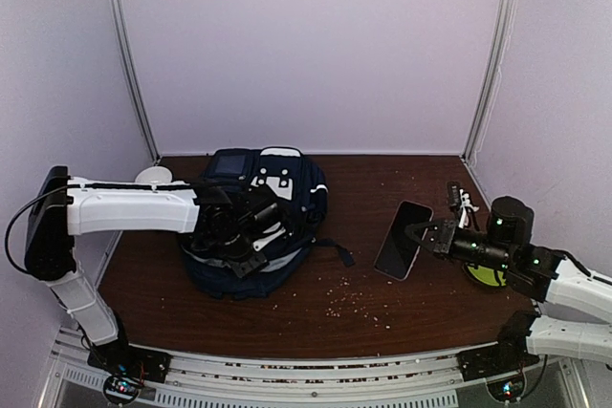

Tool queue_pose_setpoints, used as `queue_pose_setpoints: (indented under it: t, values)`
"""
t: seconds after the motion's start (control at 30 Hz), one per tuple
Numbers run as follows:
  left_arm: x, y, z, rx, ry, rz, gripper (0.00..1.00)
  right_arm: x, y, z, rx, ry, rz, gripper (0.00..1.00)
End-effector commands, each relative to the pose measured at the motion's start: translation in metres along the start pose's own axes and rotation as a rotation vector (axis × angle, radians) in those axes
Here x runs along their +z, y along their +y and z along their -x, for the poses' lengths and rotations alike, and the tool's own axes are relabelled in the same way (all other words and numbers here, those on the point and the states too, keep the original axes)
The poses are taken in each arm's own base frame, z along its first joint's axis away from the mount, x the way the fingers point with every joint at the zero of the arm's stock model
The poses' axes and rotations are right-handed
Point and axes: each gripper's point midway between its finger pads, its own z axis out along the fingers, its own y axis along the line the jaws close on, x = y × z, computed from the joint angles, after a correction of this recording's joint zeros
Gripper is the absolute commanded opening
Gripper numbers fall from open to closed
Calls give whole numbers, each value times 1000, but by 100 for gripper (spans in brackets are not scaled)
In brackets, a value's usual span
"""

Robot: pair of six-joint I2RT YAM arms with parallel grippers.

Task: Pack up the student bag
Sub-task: Place the personal item in the student bag.

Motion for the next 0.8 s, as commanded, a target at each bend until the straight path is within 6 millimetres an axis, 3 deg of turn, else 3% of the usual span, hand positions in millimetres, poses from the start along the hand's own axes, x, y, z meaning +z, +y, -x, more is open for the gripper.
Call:
queue_pose_setpoints:
  t: [0.0,0.13,0.17,0.33,0.47,0.6,0.77]
  values:
    - [4,-6,3,31,15,-31,39,-2,6,8,3,-43,27,0]
    - [-14,-2,21,11,-47,-32,2,-2,6,9,2,-40,23,0]
    - [-24,1,29,-8,-84,-36,0,-3,8,9,-1,-39,24,0]
    - [-107,10,90,-96,-377,-134,0,-4,7,8,21,-44,31,0]
    - [-160,4,143,-150,-550,-264,0,-2,5,5,88,-59,67,0]
    - [-179,-18,187,-223,-652,-448,0,4,-1,-5,172,-60,94,0]
    - [-183,-51,231,-304,-719,-661,0,16,7,-16,217,-49,137,0]
